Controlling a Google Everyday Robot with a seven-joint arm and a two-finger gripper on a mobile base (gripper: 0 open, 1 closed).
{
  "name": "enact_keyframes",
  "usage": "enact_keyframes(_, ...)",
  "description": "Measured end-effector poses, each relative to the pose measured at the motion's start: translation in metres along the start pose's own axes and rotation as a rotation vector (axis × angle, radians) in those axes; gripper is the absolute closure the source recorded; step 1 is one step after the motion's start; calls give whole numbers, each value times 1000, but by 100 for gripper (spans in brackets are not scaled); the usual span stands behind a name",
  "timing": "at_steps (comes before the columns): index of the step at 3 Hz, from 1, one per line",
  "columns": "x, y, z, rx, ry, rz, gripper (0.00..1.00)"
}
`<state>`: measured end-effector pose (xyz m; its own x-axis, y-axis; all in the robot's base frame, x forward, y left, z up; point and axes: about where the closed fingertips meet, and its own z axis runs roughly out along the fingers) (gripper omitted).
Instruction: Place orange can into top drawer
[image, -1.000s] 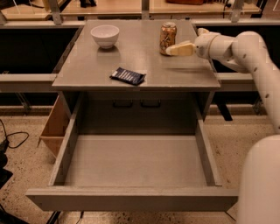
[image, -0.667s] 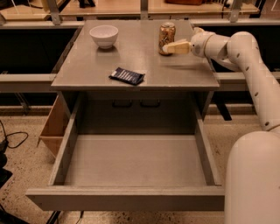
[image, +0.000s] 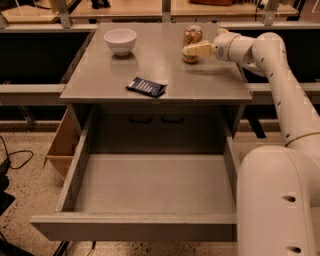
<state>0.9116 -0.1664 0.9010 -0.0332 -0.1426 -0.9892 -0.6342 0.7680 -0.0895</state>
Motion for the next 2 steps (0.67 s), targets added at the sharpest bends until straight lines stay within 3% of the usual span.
enact_keyframes(1, -3, -3, 15, 39, 22, 9, 0)
enact_keyframes(2, -1, 3, 30, 43, 18, 36, 17)
